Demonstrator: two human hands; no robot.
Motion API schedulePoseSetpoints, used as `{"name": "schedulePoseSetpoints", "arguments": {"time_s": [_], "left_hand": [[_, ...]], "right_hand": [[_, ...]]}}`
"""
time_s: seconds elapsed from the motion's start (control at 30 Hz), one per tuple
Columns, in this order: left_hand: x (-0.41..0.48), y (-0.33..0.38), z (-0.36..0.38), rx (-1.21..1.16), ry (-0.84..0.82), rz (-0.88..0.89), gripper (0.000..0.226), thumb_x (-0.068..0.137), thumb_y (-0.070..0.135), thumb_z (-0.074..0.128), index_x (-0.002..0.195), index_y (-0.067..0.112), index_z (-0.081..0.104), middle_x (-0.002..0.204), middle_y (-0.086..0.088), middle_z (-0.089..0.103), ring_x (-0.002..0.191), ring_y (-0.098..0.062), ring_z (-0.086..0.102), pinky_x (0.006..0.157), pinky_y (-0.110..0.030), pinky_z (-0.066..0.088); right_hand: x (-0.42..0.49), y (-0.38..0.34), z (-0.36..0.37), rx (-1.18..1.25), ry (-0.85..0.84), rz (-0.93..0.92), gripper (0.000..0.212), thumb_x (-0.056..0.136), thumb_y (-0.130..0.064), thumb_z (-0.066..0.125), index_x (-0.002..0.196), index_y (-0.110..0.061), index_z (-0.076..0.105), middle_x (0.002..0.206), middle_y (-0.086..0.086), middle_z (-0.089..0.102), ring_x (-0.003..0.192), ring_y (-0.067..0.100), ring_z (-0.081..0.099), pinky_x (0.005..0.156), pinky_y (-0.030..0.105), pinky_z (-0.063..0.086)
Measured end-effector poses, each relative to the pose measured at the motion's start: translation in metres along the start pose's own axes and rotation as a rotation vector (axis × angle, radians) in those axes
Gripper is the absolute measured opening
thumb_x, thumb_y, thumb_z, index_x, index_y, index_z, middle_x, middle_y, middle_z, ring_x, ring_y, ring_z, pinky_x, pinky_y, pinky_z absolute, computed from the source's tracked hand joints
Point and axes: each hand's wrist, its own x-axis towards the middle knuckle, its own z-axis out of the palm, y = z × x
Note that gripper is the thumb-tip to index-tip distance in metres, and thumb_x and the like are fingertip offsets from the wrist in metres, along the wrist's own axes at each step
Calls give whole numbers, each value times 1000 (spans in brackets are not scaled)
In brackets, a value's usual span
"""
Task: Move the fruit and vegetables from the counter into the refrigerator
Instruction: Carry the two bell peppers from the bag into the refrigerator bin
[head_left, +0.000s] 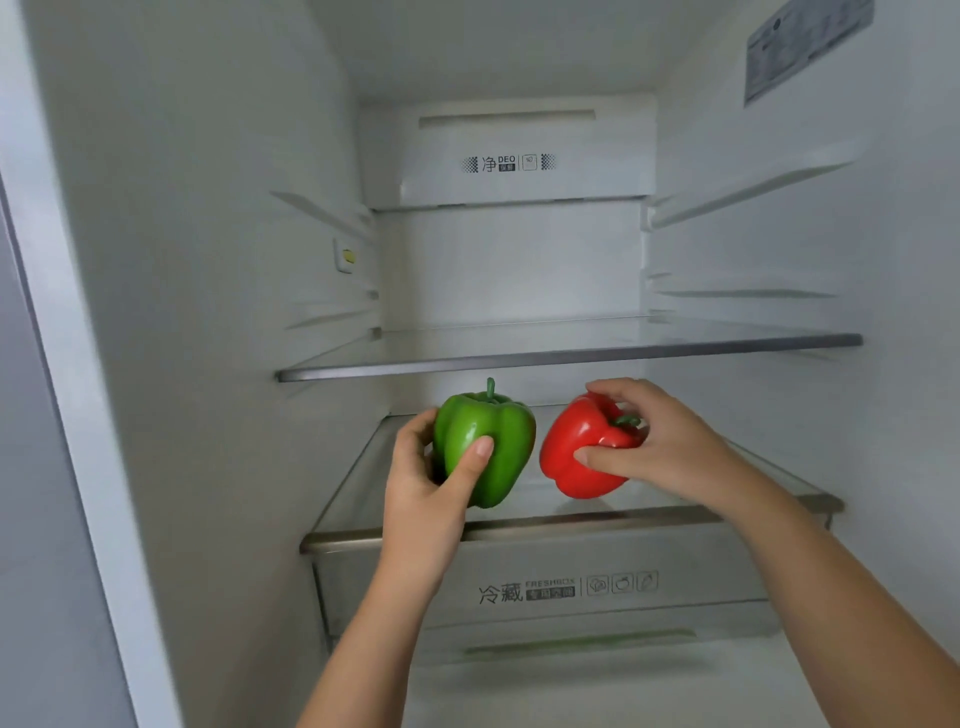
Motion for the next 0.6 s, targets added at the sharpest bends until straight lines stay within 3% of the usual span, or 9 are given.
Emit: {"name": "schedulePoseSetpoints", "arguments": {"time_s": [0.1,0.17,0.3,0.37,0.47,0.53,0.6], "left_hand": [[12,-6,1,116,-33,-25,68,63,41,78,119,25,44,116,8,54,104,-9,56,86,-32,50],[18,-9,-1,201,-65,-51,70,59,42,76,119,30,41,116,9,53,103,-11,56,87,-35,50],[24,-7,-11,234,-112,-69,73,60,40,81,119,33,40,116,5,54,96,-4,58,75,-18,52],[26,-3,-18,281,-133,-50,65,66,27,76,122,28,43,113,7,54,96,0,56,71,-9,49],[28,-1,-31,330,-123,-23,52,71,7,75,111,26,47,103,15,55,93,5,54,71,-5,46],[29,-2,-40,368,-113,-17,51,72,3,74,109,25,49,104,12,57,95,2,56,76,-8,48],[30,-3,-45,376,-104,-28,51,73,1,73,115,19,50,112,1,58,100,-11,59,86,-23,50]], "right_hand": [[17,5,2,-13,-68,2,64,72,-21,75,128,-29,45,117,-7,46,105,9,47,84,23,36],[27,8,3,-18,-105,-1,65,73,-23,75,130,-29,44,118,-7,45,107,9,47,85,24,37],[40,9,9,-22,-164,-7,71,74,-25,74,135,-31,37,120,-12,42,106,6,44,84,23,36],[43,10,15,27,-174,-9,73,74,-23,75,135,-31,36,121,-11,45,108,9,48,85,24,39],[47,11,26,65,-205,-16,77,73,-23,75,136,-32,33,127,-6,46,110,16,51,89,30,46],[48,12,31,70,-216,-20,79,73,-23,75,137,-32,30,128,-6,44,110,15,50,88,30,46],[49,13,34,99,-206,-20,82,73,-21,75,139,-31,27,126,-7,43,108,13,49,85,27,44]]}}
